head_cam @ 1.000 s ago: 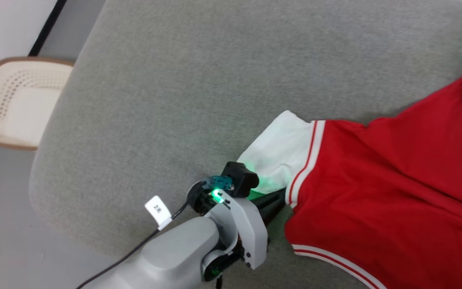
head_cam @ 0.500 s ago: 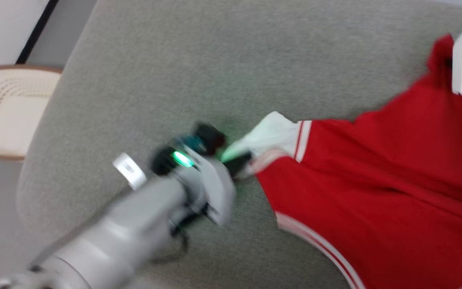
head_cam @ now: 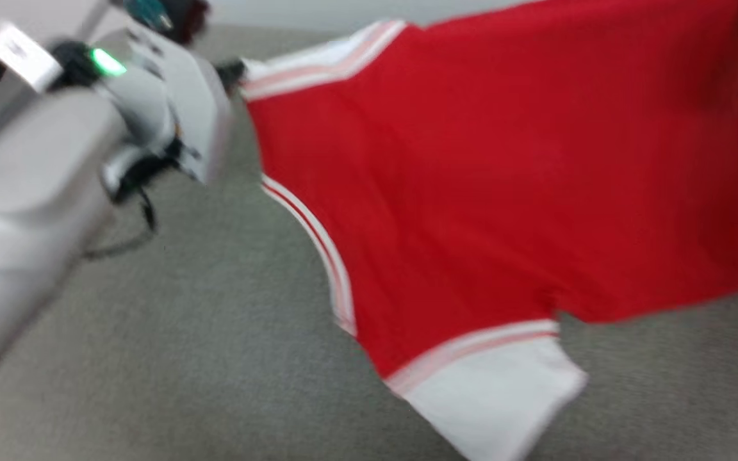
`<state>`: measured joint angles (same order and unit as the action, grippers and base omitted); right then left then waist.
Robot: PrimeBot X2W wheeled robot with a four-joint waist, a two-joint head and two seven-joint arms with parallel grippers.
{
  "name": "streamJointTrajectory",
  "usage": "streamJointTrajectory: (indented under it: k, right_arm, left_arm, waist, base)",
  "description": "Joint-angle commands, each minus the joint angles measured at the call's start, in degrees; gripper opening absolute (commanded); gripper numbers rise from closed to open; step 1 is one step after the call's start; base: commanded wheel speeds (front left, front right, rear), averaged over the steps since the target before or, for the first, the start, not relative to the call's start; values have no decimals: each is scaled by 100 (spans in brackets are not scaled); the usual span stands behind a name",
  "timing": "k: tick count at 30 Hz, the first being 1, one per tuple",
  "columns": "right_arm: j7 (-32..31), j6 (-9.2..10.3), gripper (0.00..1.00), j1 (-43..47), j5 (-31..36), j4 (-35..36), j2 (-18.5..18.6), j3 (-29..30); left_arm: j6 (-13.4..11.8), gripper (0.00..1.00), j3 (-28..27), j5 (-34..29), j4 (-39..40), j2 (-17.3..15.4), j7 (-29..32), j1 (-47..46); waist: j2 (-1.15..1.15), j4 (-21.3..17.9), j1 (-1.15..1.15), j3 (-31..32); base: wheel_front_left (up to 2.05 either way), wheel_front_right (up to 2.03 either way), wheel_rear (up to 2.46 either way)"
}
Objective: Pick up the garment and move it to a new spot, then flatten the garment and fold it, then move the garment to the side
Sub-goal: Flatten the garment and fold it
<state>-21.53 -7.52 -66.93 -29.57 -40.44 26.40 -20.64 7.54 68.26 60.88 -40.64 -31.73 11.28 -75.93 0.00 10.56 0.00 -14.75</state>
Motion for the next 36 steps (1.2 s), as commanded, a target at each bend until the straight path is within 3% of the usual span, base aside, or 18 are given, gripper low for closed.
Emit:
streamJointTrajectory:
  k: [1,7,17,26,31,36]
  right_arm:
    - [59,6,0,-67,55,34,21,-13]
    - [543,7,0,-73,54,238,93,25]
    - [88,8,0,80,-204,656,-106,535]
    - [379,8,0,-556,360,566,-433,676]
    - [1090,8,0,-1287,902,234,-653,760]
    - [2215,7,0,-2041,1699,-273,-929,1100]
  left_arm:
    - [-13,0,3,-45,-36,-101,17,-123]
    - [-13,0,-71,-122,-428,-341,157,-977]
    - [-110,0,-162,-343,-1396,-288,120,-2011]
    - [-288,0,-270,-600,-1925,3,-407,-2928]
    - [-379,0,-198,-937,-2107,137,-801,-3663]
    - [-520,0,-164,-1237,-2234,277,-1379,-4397]
  waist:
    - [0,-523,0,509]
    - [0,-943,0,840]
    - [0,-1380,0,763]
    - [0,-1524,0,-445]
    - [0,-1535,0,-1397]
    - [0,-1502,0,-2204]
  base:
    - [0,0,0]
    - [0,0,0]
    - [0,0,0]
    - [0,0,0]
    - [0,0,0]
    - [0,0,0]
